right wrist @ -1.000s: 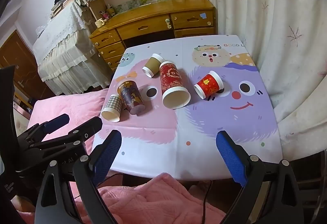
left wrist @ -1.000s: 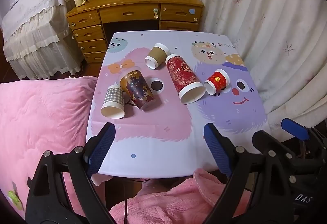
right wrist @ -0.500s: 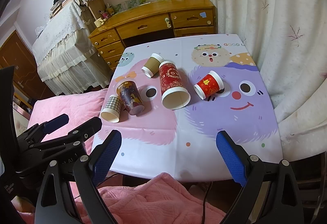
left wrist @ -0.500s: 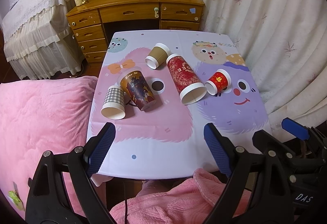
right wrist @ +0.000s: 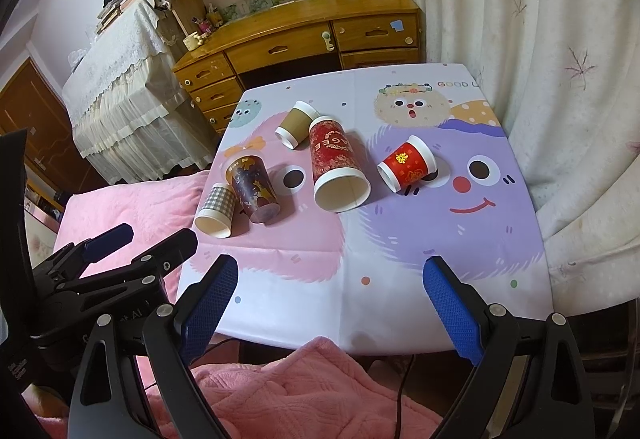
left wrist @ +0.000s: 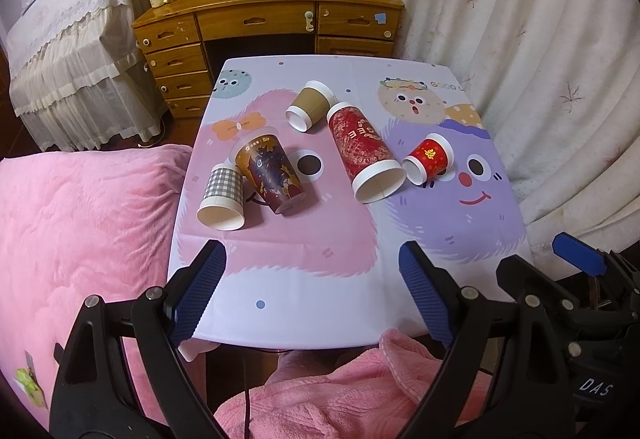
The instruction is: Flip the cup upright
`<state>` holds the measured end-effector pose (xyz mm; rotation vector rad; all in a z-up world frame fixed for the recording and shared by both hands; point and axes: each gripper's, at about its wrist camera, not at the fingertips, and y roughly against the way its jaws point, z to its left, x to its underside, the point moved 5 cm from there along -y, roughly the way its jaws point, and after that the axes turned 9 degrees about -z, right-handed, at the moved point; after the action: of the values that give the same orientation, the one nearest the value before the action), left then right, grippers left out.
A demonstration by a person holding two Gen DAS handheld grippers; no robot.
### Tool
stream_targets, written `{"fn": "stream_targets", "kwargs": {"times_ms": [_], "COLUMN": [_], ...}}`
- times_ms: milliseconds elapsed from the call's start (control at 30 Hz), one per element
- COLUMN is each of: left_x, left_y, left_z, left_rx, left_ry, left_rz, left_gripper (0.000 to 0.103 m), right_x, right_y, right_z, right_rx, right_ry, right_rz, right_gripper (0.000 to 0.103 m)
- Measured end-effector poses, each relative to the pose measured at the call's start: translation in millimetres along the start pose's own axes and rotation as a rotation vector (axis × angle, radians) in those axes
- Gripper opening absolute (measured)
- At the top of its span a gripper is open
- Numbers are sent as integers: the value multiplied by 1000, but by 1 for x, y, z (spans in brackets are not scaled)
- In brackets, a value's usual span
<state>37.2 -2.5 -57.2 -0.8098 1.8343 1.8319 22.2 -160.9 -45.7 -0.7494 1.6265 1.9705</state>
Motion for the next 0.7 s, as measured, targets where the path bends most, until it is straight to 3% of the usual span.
{"fn": "stream_targets", "kwargs": {"times_ms": [700], "left_x": [5], "left_y": [0], "left_z": [-15], "left_rx": [-35], "left_ry": [31], "left_rz": [9], "left_gripper": [87], "right_x": [6], "right_y": [-1], "right_z": [-14], "right_rx": [-12], "right_ry": [-11], "right_rz": [14], "right_gripper": [95]}}
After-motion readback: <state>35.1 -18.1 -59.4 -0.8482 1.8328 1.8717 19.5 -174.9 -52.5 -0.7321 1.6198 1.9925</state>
